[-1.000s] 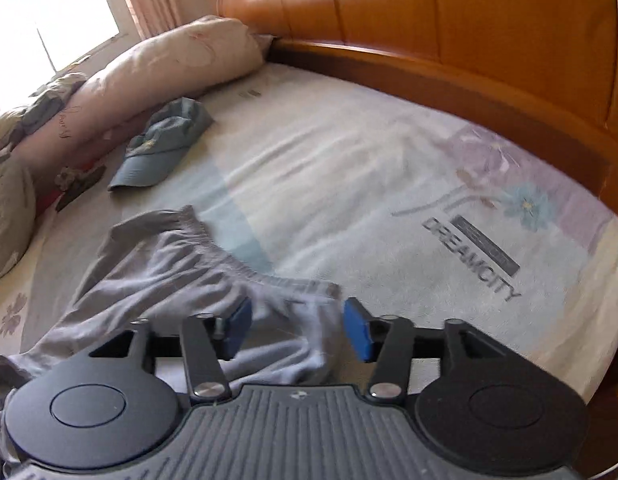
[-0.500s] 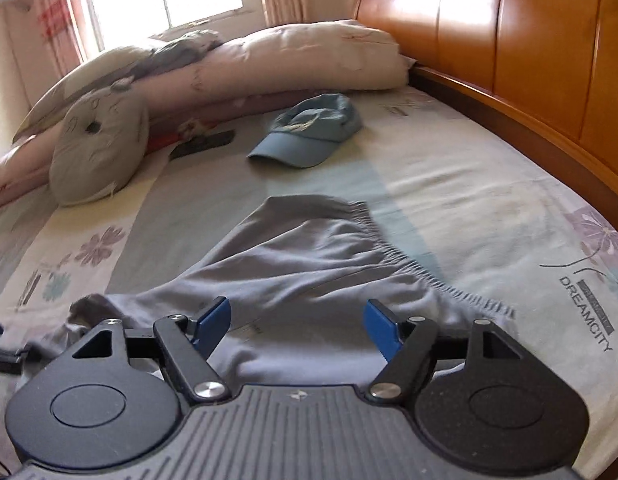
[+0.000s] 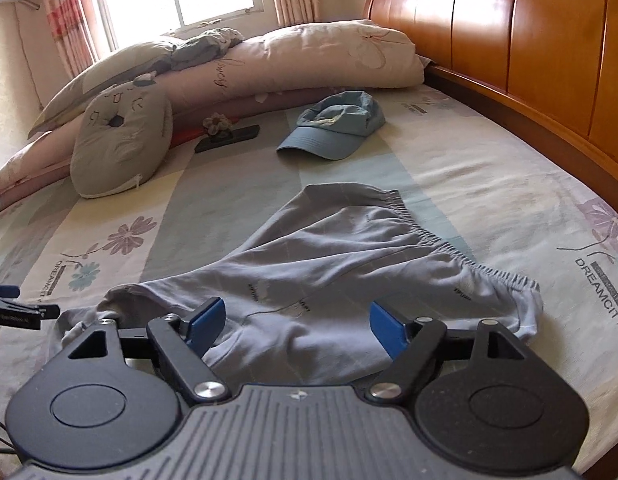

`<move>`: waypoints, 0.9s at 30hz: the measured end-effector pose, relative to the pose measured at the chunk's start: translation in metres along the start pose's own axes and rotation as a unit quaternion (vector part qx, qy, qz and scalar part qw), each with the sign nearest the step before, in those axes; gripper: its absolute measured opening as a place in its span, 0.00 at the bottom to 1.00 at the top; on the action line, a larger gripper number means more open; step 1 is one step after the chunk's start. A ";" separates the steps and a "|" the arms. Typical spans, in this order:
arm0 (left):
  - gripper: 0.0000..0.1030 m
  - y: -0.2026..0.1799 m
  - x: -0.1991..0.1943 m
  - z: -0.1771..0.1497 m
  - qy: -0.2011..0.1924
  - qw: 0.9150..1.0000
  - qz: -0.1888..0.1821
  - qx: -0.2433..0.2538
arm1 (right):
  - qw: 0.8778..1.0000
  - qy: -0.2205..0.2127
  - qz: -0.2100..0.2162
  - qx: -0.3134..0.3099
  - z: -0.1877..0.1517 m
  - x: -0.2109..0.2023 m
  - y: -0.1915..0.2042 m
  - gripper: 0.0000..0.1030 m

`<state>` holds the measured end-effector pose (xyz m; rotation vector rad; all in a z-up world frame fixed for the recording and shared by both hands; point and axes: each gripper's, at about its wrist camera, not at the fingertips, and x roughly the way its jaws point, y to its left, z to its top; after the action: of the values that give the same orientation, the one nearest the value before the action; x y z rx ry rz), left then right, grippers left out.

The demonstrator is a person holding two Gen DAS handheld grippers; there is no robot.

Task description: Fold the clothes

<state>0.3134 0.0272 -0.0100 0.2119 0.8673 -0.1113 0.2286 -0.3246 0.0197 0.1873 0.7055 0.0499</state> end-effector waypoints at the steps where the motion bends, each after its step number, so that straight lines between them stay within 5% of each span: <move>1: 0.99 -0.008 -0.007 0.001 -0.006 1.000 -0.017 0.000 | 1.000 0.001 0.003 -0.001 -0.001 0.001 0.001 0.81; 6: 0.99 -0.053 -0.004 0.002 -0.001 0.997 -0.061 0.035 | 1.000 0.008 0.019 0.000 -0.002 0.007 0.002 0.82; 11: 0.99 -0.067 0.024 -0.005 0.038 0.997 0.011 0.068 | 0.999 0.010 0.031 -0.005 0.000 0.010 0.002 0.83; 20: 0.99 0.012 0.039 -0.013 0.073 0.983 0.162 0.042 | 1.000 0.016 0.025 -0.002 -0.002 0.015 0.001 0.83; 23: 0.99 0.029 0.029 -0.012 0.068 0.986 0.149 0.018 | 0.999 0.019 0.027 -0.006 -0.002 0.016 0.007 0.83; 27: 0.99 0.013 0.016 -0.004 0.056 0.997 0.057 0.011 | 0.999 0.021 0.033 -0.018 -0.002 0.018 0.020 0.84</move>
<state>0.3228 0.0403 -0.0235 0.2895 0.9641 -0.0015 0.2417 -0.3026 0.0103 0.1757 0.7400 0.1301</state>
